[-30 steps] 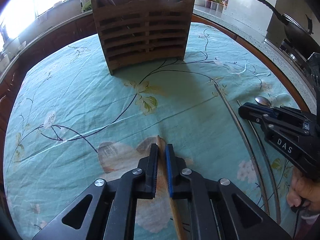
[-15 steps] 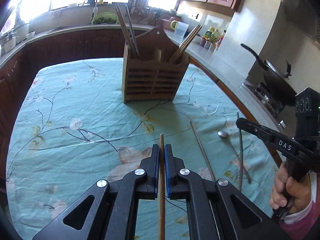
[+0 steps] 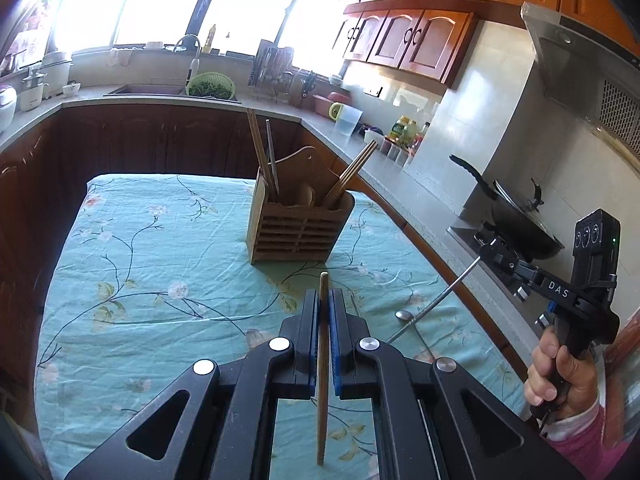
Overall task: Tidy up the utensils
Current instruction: 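Carry both held chopsticks to the wooden caddy and lower them in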
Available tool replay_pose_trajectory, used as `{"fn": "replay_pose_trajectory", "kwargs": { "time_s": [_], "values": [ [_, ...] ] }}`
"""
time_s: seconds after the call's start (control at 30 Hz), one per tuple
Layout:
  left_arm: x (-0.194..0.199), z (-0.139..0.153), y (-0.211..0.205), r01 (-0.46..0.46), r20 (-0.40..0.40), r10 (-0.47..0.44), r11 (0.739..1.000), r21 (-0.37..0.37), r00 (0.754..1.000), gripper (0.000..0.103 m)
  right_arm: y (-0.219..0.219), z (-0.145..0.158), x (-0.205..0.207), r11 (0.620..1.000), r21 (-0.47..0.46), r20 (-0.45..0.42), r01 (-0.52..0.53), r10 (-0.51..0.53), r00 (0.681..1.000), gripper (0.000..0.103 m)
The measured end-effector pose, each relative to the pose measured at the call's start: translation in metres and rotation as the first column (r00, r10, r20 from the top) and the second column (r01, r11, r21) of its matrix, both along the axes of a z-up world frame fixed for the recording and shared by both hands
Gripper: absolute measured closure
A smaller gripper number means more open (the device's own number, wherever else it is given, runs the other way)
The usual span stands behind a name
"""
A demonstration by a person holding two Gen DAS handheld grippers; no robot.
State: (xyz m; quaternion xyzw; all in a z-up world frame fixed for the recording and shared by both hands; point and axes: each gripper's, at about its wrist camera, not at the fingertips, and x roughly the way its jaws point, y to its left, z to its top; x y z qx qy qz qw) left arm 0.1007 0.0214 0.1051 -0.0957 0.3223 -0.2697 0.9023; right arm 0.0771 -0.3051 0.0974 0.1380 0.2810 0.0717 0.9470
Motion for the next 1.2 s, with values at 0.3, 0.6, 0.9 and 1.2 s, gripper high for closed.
{"fn": "replay_pose_trajectory", "kwargs": {
  "time_s": [0.3, 0.6, 0.9, 1.2],
  "values": [
    [0.005, 0.001, -0.001, -0.031, 0.035, 0.031, 0.999, -0.013, 0.999, 0.1, -0.004, -0.003, 0.007, 1.0, 0.007, -0.003, 0.008, -0.008, 1.0, 0.099],
    [0.023, 0.008, -0.001, -0.044, 0.061, 0.045, 0.999, -0.022, 0.997, 0.1, -0.01, 0.004, 0.019, 1.0, 0.008, 0.004, 0.008, -0.008, 1.0, 0.099],
    [0.046, 0.02, -0.003, -0.069, 0.099, 0.073, 0.997, -0.039, 0.992, 0.1, -0.016, 0.015, 0.039, 1.0, 0.013, 0.029, 0.012, -0.012, 1.0, 0.099],
    [0.073, 0.044, -0.01, -0.092, 0.192, 0.102, 0.994, -0.057, 0.976, 0.1, -0.028, 0.034, 0.068, 0.999, 0.041, 0.08, 0.035, -0.038, 0.996, 0.099]
  ]
}}
